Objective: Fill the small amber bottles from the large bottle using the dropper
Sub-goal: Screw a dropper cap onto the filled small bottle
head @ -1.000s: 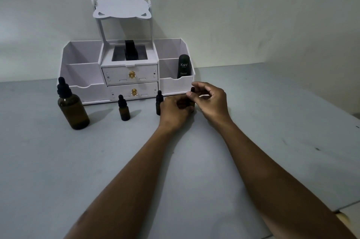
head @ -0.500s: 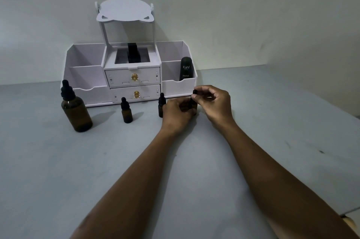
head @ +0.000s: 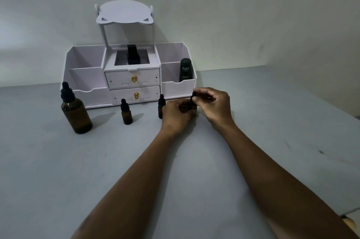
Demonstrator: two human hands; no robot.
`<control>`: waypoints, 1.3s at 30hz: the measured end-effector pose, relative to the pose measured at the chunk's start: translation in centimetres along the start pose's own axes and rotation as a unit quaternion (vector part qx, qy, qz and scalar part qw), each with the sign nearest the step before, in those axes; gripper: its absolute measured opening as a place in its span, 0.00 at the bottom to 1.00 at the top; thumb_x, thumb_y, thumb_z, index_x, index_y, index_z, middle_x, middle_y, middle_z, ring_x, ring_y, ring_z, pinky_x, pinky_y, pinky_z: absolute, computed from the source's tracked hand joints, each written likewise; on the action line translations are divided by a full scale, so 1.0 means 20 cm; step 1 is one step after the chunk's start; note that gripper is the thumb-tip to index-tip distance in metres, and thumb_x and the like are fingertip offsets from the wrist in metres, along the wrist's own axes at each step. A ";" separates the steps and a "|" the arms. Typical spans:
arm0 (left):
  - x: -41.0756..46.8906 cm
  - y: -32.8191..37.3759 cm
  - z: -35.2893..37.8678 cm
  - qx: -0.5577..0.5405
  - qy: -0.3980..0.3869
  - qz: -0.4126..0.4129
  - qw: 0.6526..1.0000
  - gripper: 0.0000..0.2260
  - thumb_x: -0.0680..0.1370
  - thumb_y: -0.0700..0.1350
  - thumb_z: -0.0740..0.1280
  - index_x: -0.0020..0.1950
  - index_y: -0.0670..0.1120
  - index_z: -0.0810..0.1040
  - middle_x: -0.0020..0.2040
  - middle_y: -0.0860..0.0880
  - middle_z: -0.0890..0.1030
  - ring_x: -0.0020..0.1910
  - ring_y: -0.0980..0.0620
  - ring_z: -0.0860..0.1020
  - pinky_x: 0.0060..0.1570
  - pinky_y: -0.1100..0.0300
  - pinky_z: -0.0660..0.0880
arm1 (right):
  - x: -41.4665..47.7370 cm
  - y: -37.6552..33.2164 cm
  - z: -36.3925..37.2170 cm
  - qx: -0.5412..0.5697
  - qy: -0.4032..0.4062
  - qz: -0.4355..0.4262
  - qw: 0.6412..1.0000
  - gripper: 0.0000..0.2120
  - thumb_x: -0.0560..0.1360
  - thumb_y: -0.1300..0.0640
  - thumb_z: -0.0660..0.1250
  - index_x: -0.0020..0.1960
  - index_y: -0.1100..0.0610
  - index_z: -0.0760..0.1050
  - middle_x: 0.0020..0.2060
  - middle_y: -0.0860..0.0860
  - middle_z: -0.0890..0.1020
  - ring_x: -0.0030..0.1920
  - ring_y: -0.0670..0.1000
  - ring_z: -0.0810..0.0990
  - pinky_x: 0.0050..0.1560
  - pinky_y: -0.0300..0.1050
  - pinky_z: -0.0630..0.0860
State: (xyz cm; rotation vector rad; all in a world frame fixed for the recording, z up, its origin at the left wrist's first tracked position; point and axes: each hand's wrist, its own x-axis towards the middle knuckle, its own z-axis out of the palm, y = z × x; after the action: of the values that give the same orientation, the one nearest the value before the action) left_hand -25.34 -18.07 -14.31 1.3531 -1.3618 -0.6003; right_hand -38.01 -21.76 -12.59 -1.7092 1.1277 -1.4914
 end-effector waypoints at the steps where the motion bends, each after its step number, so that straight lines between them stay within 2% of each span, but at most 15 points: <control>1: 0.00 0.00 0.00 0.004 0.000 0.001 1.000 0.15 0.72 0.37 0.73 0.56 0.48 0.86 0.49 0.54 0.87 0.49 0.64 0.83 0.55 0.68 0.78 | 0.00 0.00 0.00 -0.010 0.000 -0.002 1.000 0.10 0.70 0.65 0.77 0.50 0.56 0.85 0.42 0.50 0.87 0.44 0.47 0.86 0.53 0.44 0.83; 5: 0.01 -0.01 -0.01 0.010 -0.008 -0.005 1.000 0.15 0.72 0.36 0.74 0.57 0.47 0.86 0.50 0.52 0.87 0.48 0.62 0.83 0.55 0.71 0.76 | 0.01 -0.01 0.00 -0.015 0.018 -0.009 1.000 0.09 0.68 0.62 0.79 0.47 0.58 0.85 0.39 0.51 0.87 0.40 0.48 0.85 0.48 0.37 0.82; 10: 0.01 0.00 0.00 0.000 0.002 -0.018 1.000 0.14 0.72 0.37 0.75 0.57 0.48 0.86 0.50 0.53 0.87 0.48 0.61 0.83 0.55 0.68 0.76 | 0.01 0.00 0.00 -0.027 0.014 -0.005 1.000 0.08 0.71 0.64 0.75 0.49 0.57 0.86 0.42 0.50 0.87 0.43 0.44 0.85 0.50 0.36 0.80; 12: 0.02 -0.01 0.00 0.004 0.003 -0.015 1.000 0.14 0.72 0.37 0.75 0.57 0.48 0.86 0.50 0.54 0.87 0.46 0.64 0.82 0.52 0.73 0.75 | 0.01 0.00 0.00 -0.031 0.021 -0.004 0.999 0.06 0.70 0.63 0.77 0.46 0.57 0.85 0.40 0.50 0.87 0.41 0.44 0.85 0.47 0.35 0.80; 14: 0.01 -0.01 0.00 0.003 0.002 -0.017 1.000 0.14 0.73 0.37 0.75 0.57 0.47 0.86 0.48 0.56 0.85 0.44 0.69 0.79 0.47 0.79 0.72 | 0.01 0.00 0.00 -0.027 0.022 -0.003 0.999 0.08 0.69 0.62 0.78 0.48 0.56 0.84 0.40 0.50 0.86 0.41 0.45 0.85 0.47 0.35 0.81; 16: 0.01 -0.01 0.00 0.000 0.000 -0.012 1.000 0.14 0.72 0.37 0.75 0.57 0.48 0.86 0.48 0.57 0.85 0.45 0.68 0.81 0.49 0.76 0.74 | 0.01 -0.01 0.00 -0.014 0.014 0.003 1.000 0.12 0.70 0.63 0.77 0.53 0.56 0.84 0.43 0.50 0.87 0.44 0.47 0.86 0.50 0.39 0.82; 19: 0.02 -0.01 -0.01 0.002 -0.004 -0.008 1.000 0.14 0.72 0.36 0.74 0.55 0.47 0.87 0.49 0.53 0.87 0.48 0.62 0.84 0.55 0.67 0.78 | 0.01 -0.01 0.01 -0.023 0.006 0.000 1.000 0.10 0.69 0.64 0.77 0.48 0.56 0.85 0.40 0.49 0.87 0.41 0.45 0.85 0.49 0.39 0.82; 21: 0.02 -0.01 -0.01 0.007 -0.004 -0.009 1.000 0.13 0.72 0.36 0.75 0.55 0.46 0.86 0.49 0.51 0.87 0.47 0.61 0.83 0.53 0.70 0.77 | 0.01 -0.01 0.00 -0.027 0.011 -0.006 1.000 0.08 0.67 0.61 0.80 0.45 0.56 0.84 0.38 0.49 0.86 0.38 0.45 0.85 0.45 0.36 0.81; 23: 0.02 0.00 -0.01 0.006 -0.006 -0.008 1.000 0.14 0.72 0.36 0.75 0.57 0.46 0.86 0.51 0.52 0.87 0.47 0.61 0.83 0.52 0.74 0.75 | 0.01 -0.01 0.00 -0.020 0.018 -0.005 1.000 0.09 0.68 0.59 0.80 0.47 0.56 0.84 0.39 0.50 0.86 0.40 0.47 0.85 0.46 0.36 0.82; 25: 0.01 0.00 -0.01 0.000 -0.006 -0.011 1.000 0.14 0.72 0.37 0.75 0.57 0.47 0.86 0.52 0.51 0.87 0.49 0.60 0.83 0.54 0.70 0.76 | 0.01 -0.01 -0.01 -0.011 0.015 0.001 1.000 0.10 0.70 0.62 0.77 0.51 0.57 0.85 0.42 0.50 0.87 0.43 0.47 0.86 0.50 0.38 0.82; 27: 0.01 0.00 -0.01 -0.005 -0.004 -0.014 1.000 0.14 0.72 0.36 0.75 0.56 0.47 0.86 0.51 0.51 0.87 0.49 0.60 0.84 0.55 0.66 0.77 | 0.01 -0.01 -0.01 -0.024 0.003 0.000 1.000 0.09 0.70 0.64 0.76 0.49 0.57 0.85 0.42 0.50 0.87 0.43 0.46 0.86 0.49 0.39 0.81; 30: 0.01 0.00 -0.01 -0.001 -0.008 -0.019 1.000 0.14 0.73 0.36 0.75 0.57 0.46 0.86 0.49 0.53 0.86 0.45 0.65 0.82 0.49 0.76 0.74 | 0.01 -0.01 -0.01 -0.026 0.008 0.002 1.000 0.07 0.67 0.62 0.79 0.43 0.55 0.84 0.37 0.49 0.86 0.38 0.46 0.85 0.44 0.36 0.80; 32: 0.00 0.01 -0.01 -0.005 -0.006 -0.021 1.000 0.14 0.73 0.36 0.75 0.57 0.46 0.85 0.48 0.55 0.85 0.44 0.68 0.80 0.46 0.79 0.73 | 0.01 0.00 -0.01 -0.023 0.016 0.002 1.000 0.08 0.67 0.60 0.80 0.45 0.54 0.84 0.39 0.50 0.86 0.40 0.48 0.85 0.45 0.36 0.81; 35: 0.00 0.01 -0.01 -0.018 -0.003 -0.025 1.000 0.14 0.73 0.36 0.75 0.57 0.47 0.85 0.50 0.53 0.87 0.47 0.65 0.82 0.51 0.71 0.76 | 0.01 0.00 0.00 -0.009 0.002 0.007 1.000 0.12 0.70 0.63 0.76 0.53 0.56 0.85 0.45 0.51 0.87 0.46 0.47 0.86 0.51 0.38 0.81; 39: 0.00 0.02 -0.01 -0.015 -0.001 -0.024 1.000 0.14 0.73 0.36 0.75 0.56 0.47 0.86 0.49 0.52 0.87 0.47 0.64 0.82 0.53 0.68 0.77 | 0.02 -0.01 -0.01 -0.025 0.005 0.012 1.000 0.07 0.68 0.64 0.78 0.45 0.56 0.85 0.37 0.48 0.86 0.38 0.43 0.84 0.46 0.35 0.80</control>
State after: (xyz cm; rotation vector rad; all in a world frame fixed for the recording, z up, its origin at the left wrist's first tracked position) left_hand -25.26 -17.97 -13.96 1.3643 -1.3203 -0.6505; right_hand -38.23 -22.00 -12.24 -1.7182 1.1964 -1.4694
